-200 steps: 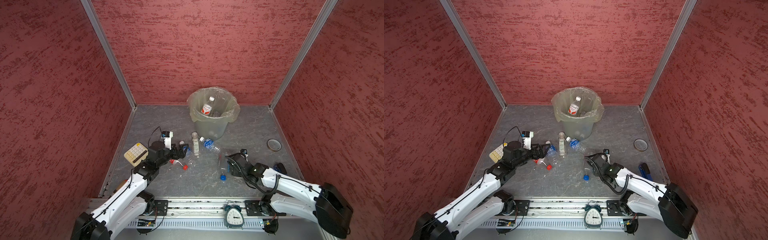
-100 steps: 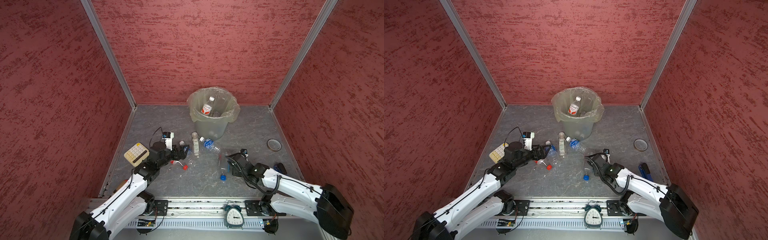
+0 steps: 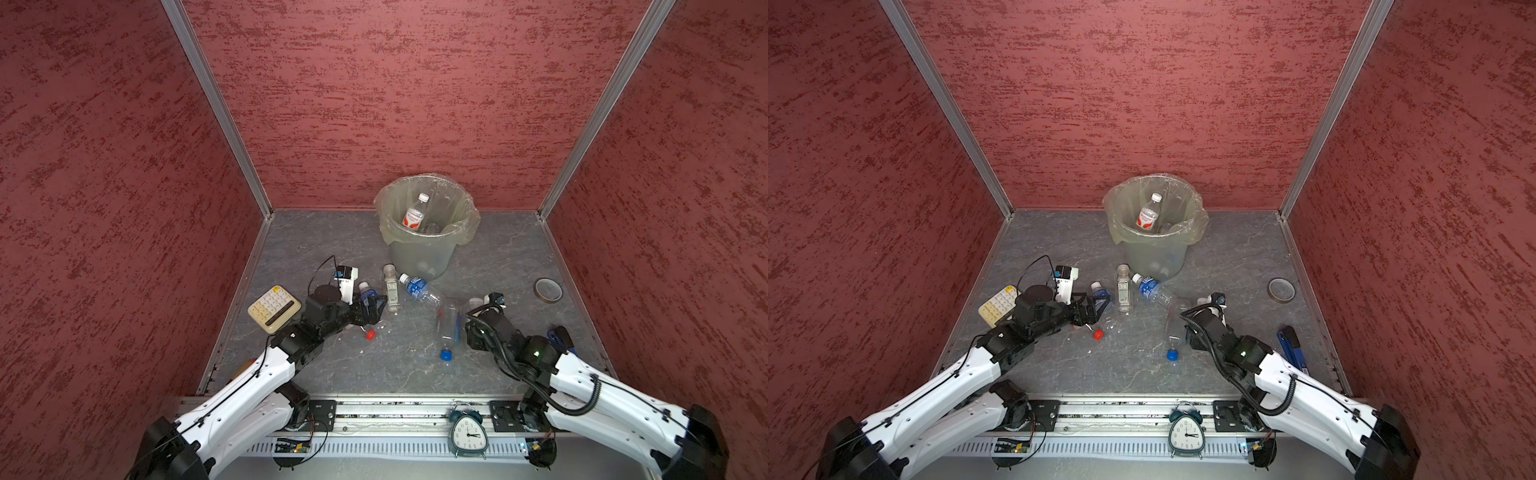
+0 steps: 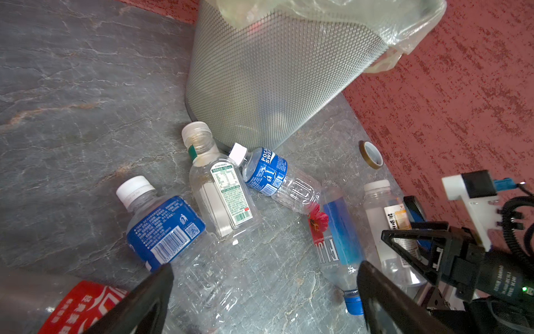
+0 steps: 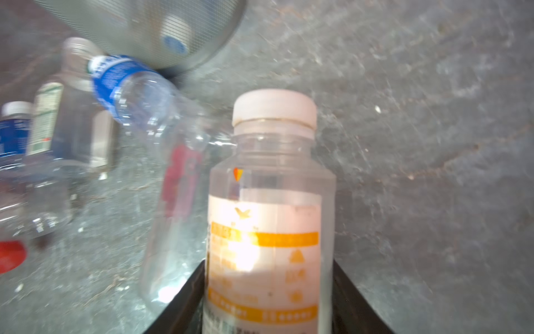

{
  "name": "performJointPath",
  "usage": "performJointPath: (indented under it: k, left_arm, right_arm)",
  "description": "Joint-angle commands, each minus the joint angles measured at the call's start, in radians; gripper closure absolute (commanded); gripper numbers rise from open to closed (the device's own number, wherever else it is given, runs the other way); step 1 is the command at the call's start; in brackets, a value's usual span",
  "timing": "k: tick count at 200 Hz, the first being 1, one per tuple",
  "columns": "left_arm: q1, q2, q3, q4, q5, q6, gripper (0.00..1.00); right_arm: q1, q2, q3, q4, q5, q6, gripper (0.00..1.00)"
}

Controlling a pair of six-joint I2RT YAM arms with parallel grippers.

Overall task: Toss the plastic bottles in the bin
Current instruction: 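Lift the yellow-label bottle with the right gripper and carry it over the bin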

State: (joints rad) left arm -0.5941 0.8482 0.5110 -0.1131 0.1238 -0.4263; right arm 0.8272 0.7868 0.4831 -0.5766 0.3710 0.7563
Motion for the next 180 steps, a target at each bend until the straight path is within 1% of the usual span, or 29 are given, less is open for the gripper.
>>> performJointPath:
  k: [1, 41, 94, 142, 180]
  left_arm:
    - [-0.044, 0.016, 0.022, -0.023, -0.038, 0.06, 0.01]
    - [-0.114, 0.03, 0.027, -0.027, -0.076, 0.094, 0.01]
    - [-0.182, 0.056, 0.039, -0.028, -0.118, 0.102, 0.01]
    - [-0.208, 0.072, 0.061, -0.043, -0.135, 0.102, 0.01]
    - [-0.212, 0.089, 0.059, -0.051, -0.133, 0.1, 0.01]
  right_arm:
    - [0.029, -0.063, 0.003, 0.038, 0.041, -0.063, 0.67]
    - [0.065, -0.139, 0.015, 0.082, 0.087, -0.136, 0.68]
    - [0.077, -0.194, 0.041, 0.156, 0.121, -0.237, 0.68]
    - [0.079, -0.183, 0.075, 0.217, 0.164, -0.292, 0.68]
    - [0.079, -0.126, 0.125, 0.306, 0.206, -0.355, 0.67]
